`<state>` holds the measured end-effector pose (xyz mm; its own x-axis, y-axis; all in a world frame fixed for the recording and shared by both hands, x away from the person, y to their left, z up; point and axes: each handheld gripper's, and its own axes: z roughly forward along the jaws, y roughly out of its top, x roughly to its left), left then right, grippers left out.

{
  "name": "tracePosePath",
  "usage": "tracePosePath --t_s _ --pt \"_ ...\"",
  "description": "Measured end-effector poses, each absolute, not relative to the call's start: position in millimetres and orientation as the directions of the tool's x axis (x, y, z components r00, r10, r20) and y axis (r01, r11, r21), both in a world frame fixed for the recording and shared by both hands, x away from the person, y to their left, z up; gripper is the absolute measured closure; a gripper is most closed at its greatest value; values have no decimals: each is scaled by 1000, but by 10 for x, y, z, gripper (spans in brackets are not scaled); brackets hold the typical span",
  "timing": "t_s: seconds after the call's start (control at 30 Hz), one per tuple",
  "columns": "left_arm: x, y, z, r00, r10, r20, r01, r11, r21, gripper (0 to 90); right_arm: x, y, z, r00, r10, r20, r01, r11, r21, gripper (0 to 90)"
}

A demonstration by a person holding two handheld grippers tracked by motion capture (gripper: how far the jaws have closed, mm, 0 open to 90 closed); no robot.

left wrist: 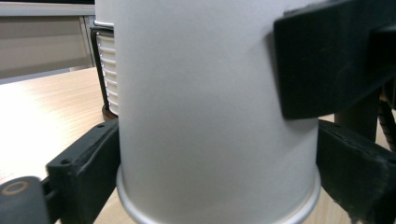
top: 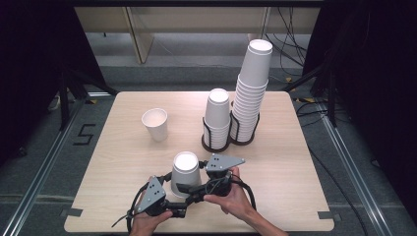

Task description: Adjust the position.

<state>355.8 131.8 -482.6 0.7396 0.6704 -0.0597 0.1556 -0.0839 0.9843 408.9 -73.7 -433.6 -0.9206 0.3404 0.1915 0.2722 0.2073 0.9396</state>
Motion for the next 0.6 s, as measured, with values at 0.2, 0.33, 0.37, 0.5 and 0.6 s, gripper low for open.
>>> tracePosePath --t_s 0.2,0.33,0.37,0.5,0.6 --pt "3568 1331 -4834 749 660 -55 148 -85 985 94 4092 -749 -4253 -923 346 168 247 201 948 149" --pt "3564 1300 -4849 760 648 -47 143 -95 985 98 4109 -786 -4151 -923 342 176 248 181 952 153" --pt "3558 1291 -4848 761 647 -46 145 -100 984 98 4118 -792 -4127 -928 335 165 235 183 954 156" --pt "3549 1282 -4848 768 639 -38 148 -120 982 97 4116 -795 -4083 -928 322 186 250 169 953 206" --pt "3562 1278 -4858 774 631 -56 157 -106 982 72 4133 -791 -4071 -932 314 184 246 173 954 228"
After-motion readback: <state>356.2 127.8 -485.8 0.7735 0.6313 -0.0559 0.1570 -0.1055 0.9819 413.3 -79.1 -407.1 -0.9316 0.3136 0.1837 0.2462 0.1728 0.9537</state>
